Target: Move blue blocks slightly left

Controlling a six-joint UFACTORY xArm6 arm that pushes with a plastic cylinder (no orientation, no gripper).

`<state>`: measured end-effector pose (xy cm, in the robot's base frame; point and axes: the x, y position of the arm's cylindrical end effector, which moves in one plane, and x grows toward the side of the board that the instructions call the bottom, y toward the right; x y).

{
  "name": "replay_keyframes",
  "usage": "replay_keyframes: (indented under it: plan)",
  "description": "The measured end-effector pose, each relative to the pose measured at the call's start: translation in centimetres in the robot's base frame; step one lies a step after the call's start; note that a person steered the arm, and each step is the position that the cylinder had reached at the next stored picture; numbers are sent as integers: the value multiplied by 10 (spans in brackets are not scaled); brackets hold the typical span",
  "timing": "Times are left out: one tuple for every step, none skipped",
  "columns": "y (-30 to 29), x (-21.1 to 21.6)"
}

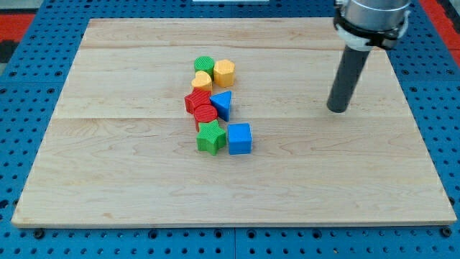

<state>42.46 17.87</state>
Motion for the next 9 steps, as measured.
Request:
replay_keyframes:
  plan:
    - [3, 0]
    - [3, 0]
    - [-19, 14]
    - [-86, 55]
    - [-150, 118]
    - [-182, 130]
    - [-138, 138]
    - [-71, 108]
    - [-81, 85]
